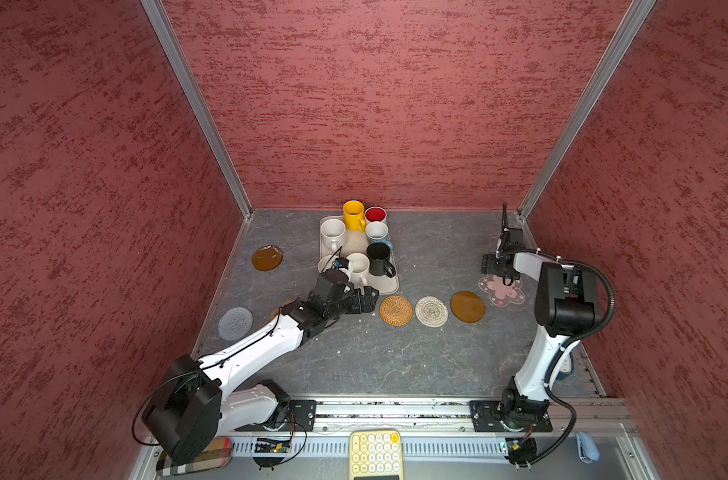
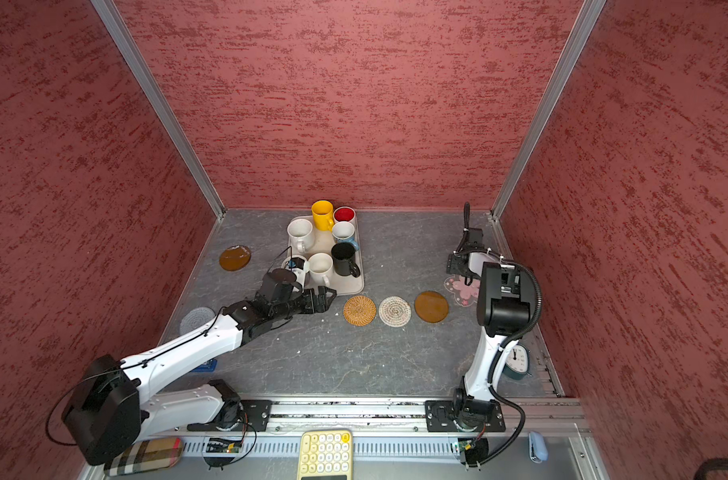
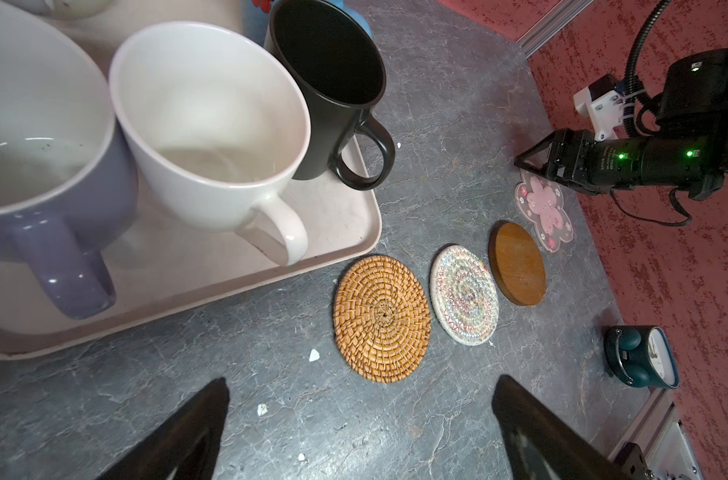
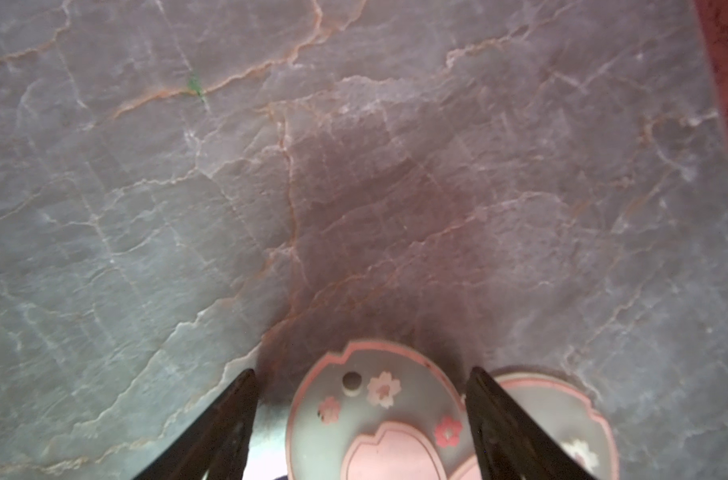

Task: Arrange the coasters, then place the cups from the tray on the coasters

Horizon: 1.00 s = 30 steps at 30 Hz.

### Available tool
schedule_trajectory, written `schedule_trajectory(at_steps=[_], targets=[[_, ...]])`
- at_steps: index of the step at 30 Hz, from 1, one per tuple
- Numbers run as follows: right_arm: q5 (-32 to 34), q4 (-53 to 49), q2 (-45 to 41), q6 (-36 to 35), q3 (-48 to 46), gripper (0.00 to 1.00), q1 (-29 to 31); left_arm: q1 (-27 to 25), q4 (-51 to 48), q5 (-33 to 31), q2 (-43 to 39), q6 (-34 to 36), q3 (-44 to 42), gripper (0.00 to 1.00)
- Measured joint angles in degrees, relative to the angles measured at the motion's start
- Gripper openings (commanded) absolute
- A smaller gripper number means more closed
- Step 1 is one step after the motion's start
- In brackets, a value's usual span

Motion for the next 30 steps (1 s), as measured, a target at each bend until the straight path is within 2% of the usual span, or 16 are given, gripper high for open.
schedule_trajectory(at_steps=[22,30], targets=[[1.60,-0.31,-4.87,2.91,-6.38,0.76,0.00,0.00,1.29,0.00,-6.88,-1.03,-5.49,1.00],[4.48,-4.81,-6.67,5.95,-6.93,0.74,-0.13,0.20,1.66,0.02,-7.10,-1.03,-5.84,1.00]])
